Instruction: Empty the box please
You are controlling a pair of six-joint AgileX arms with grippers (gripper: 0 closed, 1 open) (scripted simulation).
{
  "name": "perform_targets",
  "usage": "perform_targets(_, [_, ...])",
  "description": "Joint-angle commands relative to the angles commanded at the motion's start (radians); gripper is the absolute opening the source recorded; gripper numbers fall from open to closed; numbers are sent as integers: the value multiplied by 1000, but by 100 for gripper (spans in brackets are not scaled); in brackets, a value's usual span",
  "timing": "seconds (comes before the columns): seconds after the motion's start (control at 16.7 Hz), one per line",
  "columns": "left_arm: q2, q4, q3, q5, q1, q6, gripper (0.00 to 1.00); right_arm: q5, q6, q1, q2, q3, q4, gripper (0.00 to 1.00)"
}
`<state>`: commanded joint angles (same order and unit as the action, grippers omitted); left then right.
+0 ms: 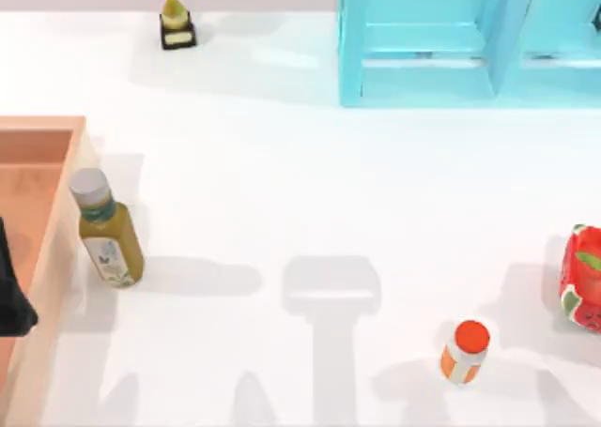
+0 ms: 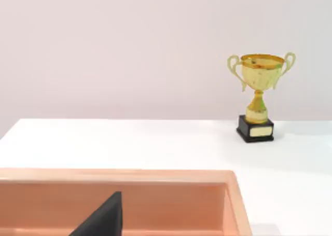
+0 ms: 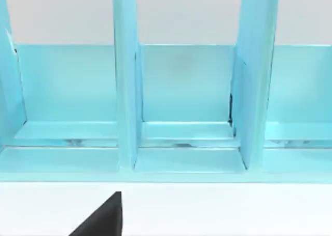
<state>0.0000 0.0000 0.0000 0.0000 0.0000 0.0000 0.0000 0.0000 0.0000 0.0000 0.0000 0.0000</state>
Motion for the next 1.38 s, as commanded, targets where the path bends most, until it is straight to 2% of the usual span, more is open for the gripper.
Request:
perform_targets(0.24, [33,-33,34,-1,12,11,100,0,0,0,0,0,0,100])
perform_targets(0.48, [224,-204,214,-4,61,70,100,0,0,0,0,0,0,100])
perform_targets(1.14, [1247,-941,955,-5,272,293,100,0,0,0,0,0,0,100])
perform_targets(1.38, [1500,-1132,1143,-4,328,347,100,0,0,0,0,0,0,100])
